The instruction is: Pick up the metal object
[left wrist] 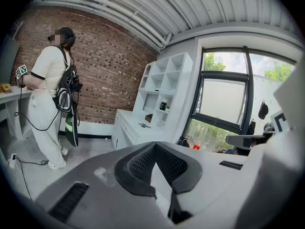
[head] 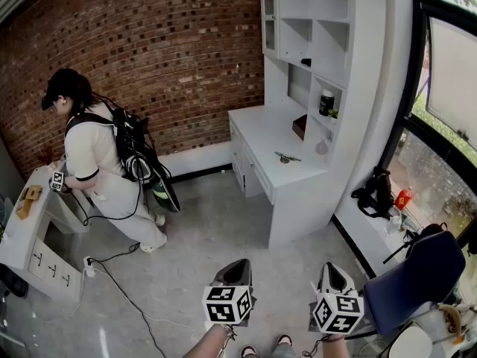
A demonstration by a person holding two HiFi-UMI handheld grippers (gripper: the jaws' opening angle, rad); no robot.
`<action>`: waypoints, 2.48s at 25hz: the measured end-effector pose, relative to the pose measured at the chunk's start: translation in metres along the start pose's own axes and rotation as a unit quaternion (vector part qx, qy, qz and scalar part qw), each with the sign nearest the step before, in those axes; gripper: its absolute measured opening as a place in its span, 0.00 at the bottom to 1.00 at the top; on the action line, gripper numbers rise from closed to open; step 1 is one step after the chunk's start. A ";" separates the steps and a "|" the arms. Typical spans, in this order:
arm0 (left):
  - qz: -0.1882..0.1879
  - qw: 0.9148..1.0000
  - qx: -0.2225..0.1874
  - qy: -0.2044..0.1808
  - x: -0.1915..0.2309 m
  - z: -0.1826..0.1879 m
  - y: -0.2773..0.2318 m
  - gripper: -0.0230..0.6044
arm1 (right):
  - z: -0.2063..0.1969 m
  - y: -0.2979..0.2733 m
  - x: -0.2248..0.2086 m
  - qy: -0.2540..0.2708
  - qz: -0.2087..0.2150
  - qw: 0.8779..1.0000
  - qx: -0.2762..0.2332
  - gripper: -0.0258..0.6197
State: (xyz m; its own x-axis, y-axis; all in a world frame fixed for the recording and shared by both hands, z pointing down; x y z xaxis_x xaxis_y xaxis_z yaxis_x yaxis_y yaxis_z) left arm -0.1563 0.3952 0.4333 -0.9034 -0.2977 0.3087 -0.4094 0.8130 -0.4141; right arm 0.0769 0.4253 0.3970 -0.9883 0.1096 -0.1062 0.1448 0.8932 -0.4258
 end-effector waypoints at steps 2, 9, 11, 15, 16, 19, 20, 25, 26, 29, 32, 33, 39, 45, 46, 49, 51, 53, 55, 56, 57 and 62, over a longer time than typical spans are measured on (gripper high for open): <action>0.002 1.000 0.000 0.000 -0.003 0.000 -0.002 0.04 | 0.001 0.000 -0.003 0.000 0.001 1.000 -0.001 0.04; 0.004 1.000 -0.001 -0.001 -0.009 0.001 -0.003 0.04 | 0.003 0.001 -0.012 0.000 0.002 1.000 -0.001 0.04; 0.005 1.000 -0.001 -0.001 -0.011 0.001 -0.004 0.04 | 0.003 0.000 -0.013 -0.003 0.009 1.000 0.000 0.04; 0.014 1.000 -0.002 0.001 -0.011 0.002 -0.006 0.04 | 0.001 -0.005 -0.017 -0.015 0.021 1.000 0.006 0.04; 0.017 1.000 -0.002 0.000 -0.012 0.002 -0.007 0.04 | 0.000 -0.006 -0.019 -0.015 0.021 1.000 0.008 0.04; 0.024 1.000 -0.001 -0.009 -0.013 0.004 -0.010 0.05 | -0.001 -0.011 -0.026 -0.016 0.020 1.000 0.016 0.04; 0.026 1.000 -0.001 -0.011 -0.014 0.005 -0.011 0.04 | -0.001 -0.012 -0.029 -0.017 0.019 1.000 0.017 0.04; 0.033 0.999 -0.005 -0.007 -0.015 0.010 -0.019 0.05 | 0.004 -0.022 -0.039 -0.019 0.021 0.999 0.020 0.04; 0.035 0.999 -0.006 -0.006 -0.016 0.011 -0.021 0.05 | 0.005 -0.024 -0.041 -0.018 0.022 0.999 0.021 0.04; 0.034 0.999 -0.011 -0.005 -0.020 0.015 -0.029 0.05 | 0.009 -0.031 -0.049 -0.017 0.026 0.999 0.021 0.04; 0.035 0.999 -0.016 -0.004 -0.024 0.019 -0.036 0.05 | 0.012 -0.038 -0.056 -0.013 0.032 0.999 0.022 0.04; 0.037 0.999 -0.018 -0.003 -0.025 0.021 -0.039 0.05 | 0.014 -0.041 -0.059 -0.012 0.034 0.999 0.022 0.04; 0.040 0.999 -0.022 0.000 -0.040 0.028 -0.064 0.16 | 0.026 -0.058 -0.083 -0.004 0.046 0.999 0.021 0.04; 0.043 0.999 -0.023 -0.002 -0.058 0.033 -0.086 0.20 | 0.039 -0.073 -0.114 -0.003 0.054 0.998 0.017 0.04; 0.045 0.999 -0.022 -0.003 -0.060 0.033 -0.088 0.20 | 0.040 -0.074 -0.119 -0.005 0.054 0.998 0.017 0.04; 0.051 0.999 -0.018 -0.004 -0.063 0.033 -0.097 0.20 | 0.040 -0.081 -0.132 -0.013 0.054 0.998 0.018 0.04; 0.053 0.998 -0.014 -0.005 -0.065 0.033 -0.104 0.20 | 0.038 -0.087 -0.142 -0.019 0.053 0.998 0.022 0.04; 0.054 0.998 -0.011 -0.007 -0.066 0.033 -0.111 0.20 | 0.034 -0.094 -0.151 -0.027 0.050 0.998 0.029 0.04; 0.054 0.998 -0.006 -0.009 -0.065 0.035 -0.119 0.20 | 0.031 -0.102 -0.157 -0.036 0.048 0.997 0.037 0.04; 0.055 0.998 -0.004 -0.009 -0.063 0.036 -0.123 0.20 | 0.030 -0.106 -0.158 -0.038 0.048 0.997 0.041 0.04; 0.055 0.998 -0.003 -0.009 -0.061 0.037 -0.128 0.20 | 0.030 -0.111 -0.159 -0.038 0.048 0.997 0.044 0.04; 0.049 0.999 0.001 -0.005 -0.044 0.049 -0.159 0.20 | 0.039 -0.141 -0.154 -0.033 0.044 0.997 0.050 0.04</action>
State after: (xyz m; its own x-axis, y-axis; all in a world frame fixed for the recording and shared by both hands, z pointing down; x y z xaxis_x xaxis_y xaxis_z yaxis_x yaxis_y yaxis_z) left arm -0.0579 0.2546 0.4441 -0.9403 -0.2218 0.2583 -0.3192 0.8379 -0.4428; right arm 0.2108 0.2661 0.4385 -0.9666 0.1549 -0.2043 0.2389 0.8330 -0.4991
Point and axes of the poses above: the fingertips, and each gripper's own axes: y backward along the fingers, x to its left, z out of its top, the point moved 3 cm from there along y, backward along the fingers, and after that the axes turned 9 degrees about x, right-handed, at the moved point
